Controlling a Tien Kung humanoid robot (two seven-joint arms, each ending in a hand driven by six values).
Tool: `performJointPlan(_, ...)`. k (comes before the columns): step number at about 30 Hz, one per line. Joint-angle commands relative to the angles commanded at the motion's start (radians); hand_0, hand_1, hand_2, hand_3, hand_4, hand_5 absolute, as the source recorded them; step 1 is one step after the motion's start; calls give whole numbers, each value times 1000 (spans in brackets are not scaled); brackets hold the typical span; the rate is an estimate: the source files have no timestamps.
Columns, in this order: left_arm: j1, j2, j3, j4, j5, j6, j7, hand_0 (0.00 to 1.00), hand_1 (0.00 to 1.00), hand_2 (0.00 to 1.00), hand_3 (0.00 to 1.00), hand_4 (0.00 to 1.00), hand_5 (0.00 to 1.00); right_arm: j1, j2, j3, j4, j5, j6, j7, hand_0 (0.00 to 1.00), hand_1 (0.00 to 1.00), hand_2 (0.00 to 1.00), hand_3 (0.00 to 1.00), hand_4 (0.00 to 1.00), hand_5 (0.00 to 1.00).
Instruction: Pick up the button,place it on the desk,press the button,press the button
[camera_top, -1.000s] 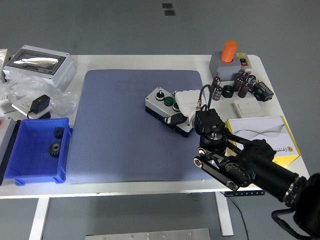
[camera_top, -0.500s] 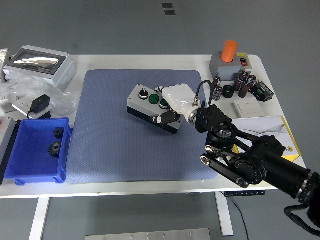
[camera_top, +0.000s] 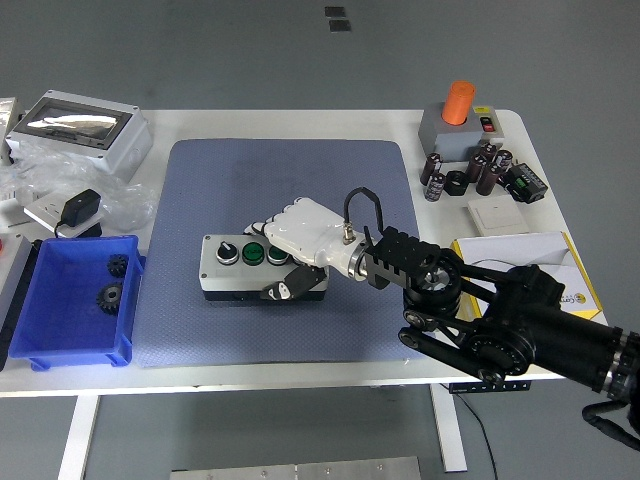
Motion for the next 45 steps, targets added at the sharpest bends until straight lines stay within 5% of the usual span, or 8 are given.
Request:
performJointPlan(13,-2,0,2,0,0,-1,-5,685,667,656,775,847,740,-9,15,25,-47,-4,24,-8,250,436,354,460,400,2)
performJointPlan(18,-3,0,9,0,-3,1,-3,685,667,656,775,847,740,-9,10,28,-31,27,75,-27,250,436,354,460,400,2)
performJointPlan(19,-3,0,11,0,-4,1,-2,685,666,656,774,849,742,-9,10,27,-31,31,84,-31,250,511,511,615,581,14)
performJointPlan(24,-3,1,12,0,-4,2,-1,685,666,656,774,849,742,-11,9,15,-37,42,117,-45,250,511,511,615,581,14)
performJointPlan(25,-3,1,11,0,-4,2,-1,684,665,654,773,849,742,-11,9,15,-37,42,118,-45,418,707,720,710,613,132)
performJointPlan(30,-3,0,12,0,-3,1,-1,684,665,654,773,849,742,-11,7,18,-32,38,108,-40,418,707,720,710,613,132)
performJointPlan(31,-3,0,11,0,-2,1,-2,684,665,653,772,851,740,-11,7,19,-30,37,106,-38,620,794,814,832,705,193)
performJointPlan(45,-1,-1,1,0,7,-3,-12,683,663,653,768,852,739,-6,-16,24,9,36,115,-26,727,846,893,932,794,240)
